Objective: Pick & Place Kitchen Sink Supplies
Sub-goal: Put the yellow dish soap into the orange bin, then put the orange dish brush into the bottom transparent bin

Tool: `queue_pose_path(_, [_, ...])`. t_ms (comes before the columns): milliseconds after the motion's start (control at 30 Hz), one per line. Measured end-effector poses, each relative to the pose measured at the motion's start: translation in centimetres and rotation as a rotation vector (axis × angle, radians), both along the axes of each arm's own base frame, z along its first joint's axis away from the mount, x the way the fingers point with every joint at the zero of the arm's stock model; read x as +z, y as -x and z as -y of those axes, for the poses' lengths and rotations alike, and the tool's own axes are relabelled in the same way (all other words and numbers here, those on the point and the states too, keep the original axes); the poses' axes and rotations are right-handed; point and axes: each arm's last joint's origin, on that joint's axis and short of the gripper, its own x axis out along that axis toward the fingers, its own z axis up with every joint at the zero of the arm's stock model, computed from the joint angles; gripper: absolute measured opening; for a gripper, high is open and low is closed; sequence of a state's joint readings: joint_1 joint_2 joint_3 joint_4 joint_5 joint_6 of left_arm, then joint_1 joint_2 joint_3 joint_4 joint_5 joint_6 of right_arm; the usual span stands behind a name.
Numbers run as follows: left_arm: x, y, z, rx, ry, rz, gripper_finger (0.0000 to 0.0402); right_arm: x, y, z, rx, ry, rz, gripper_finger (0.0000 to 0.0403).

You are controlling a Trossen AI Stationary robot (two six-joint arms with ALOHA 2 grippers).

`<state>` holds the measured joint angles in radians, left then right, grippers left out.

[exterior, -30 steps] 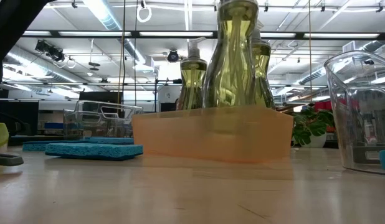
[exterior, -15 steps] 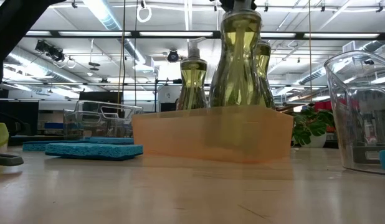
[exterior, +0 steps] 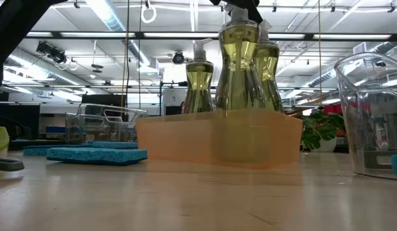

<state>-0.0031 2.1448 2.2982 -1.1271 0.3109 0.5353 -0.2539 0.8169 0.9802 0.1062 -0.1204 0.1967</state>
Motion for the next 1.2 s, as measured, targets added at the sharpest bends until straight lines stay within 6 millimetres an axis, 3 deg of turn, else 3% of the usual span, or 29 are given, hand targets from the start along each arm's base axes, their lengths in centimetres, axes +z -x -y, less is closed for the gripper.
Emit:
queue_pose_path(233, [0.5,0.3,0.5,-0.007,0.003,-0.007,0.0307,0.0,0.0,0.0,0.001,0.000,0.000,0.0215])
queue_pose_path(433, [1.9,1.2,1.1,-0.017,0.001,0.004,0.0309,0.1,0.0,0.0,0.000,0.002,0.006,0.0215])
queue_pose_path(700, [4.8,3.5,0.1,0.061,-0.084,0.043,0.0309,0.0,0.0,0.0,0.000,0.001,0.005,0.0215])
queue_pose_path(1200, [12.6,11.2,-4.7,0.383,-0.251,0.214,0.0309,-0.8,-0.2,0.0,0.002,-0.028,-0.084,0.0215])
